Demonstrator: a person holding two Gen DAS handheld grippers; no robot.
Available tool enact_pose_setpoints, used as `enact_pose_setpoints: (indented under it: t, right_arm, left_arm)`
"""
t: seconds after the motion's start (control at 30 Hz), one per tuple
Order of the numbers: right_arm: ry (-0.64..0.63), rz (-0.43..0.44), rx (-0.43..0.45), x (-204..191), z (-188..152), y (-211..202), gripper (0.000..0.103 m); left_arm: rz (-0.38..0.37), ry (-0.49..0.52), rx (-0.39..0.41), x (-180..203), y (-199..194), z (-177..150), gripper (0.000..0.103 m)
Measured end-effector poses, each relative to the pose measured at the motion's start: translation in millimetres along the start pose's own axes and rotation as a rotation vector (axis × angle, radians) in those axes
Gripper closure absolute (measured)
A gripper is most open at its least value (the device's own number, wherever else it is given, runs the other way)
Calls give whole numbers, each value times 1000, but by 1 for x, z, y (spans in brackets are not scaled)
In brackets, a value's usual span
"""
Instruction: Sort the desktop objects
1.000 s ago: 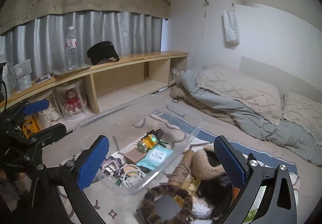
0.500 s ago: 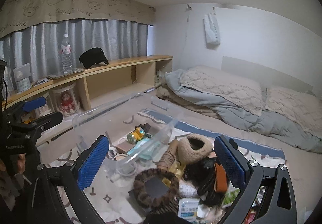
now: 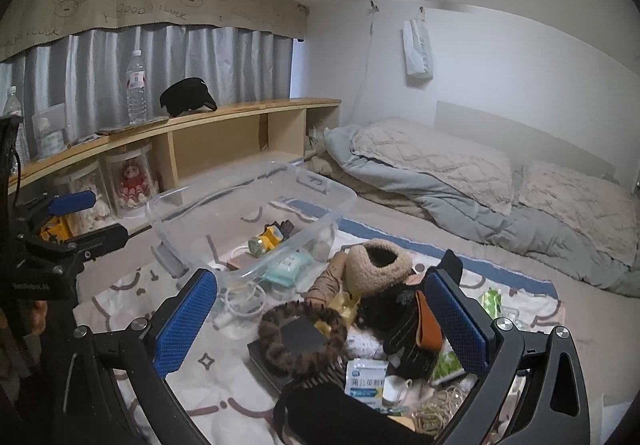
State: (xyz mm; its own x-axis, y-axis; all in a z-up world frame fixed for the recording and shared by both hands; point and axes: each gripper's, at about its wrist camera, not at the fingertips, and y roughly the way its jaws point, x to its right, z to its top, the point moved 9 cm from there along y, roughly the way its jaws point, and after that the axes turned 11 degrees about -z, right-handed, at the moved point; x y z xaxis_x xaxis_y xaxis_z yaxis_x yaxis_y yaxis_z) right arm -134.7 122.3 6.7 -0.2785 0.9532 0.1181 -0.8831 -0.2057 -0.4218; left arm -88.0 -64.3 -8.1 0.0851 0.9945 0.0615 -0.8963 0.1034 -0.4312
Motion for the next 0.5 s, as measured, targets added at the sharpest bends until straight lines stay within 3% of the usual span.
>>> enact_pose_setpoints:
  t: [0.5]
  right_arm:
    - [-11,22,-40,-8,-21,-13,0]
  left_arm:
    - [-23,-19,-44,6,-2,-25,0]
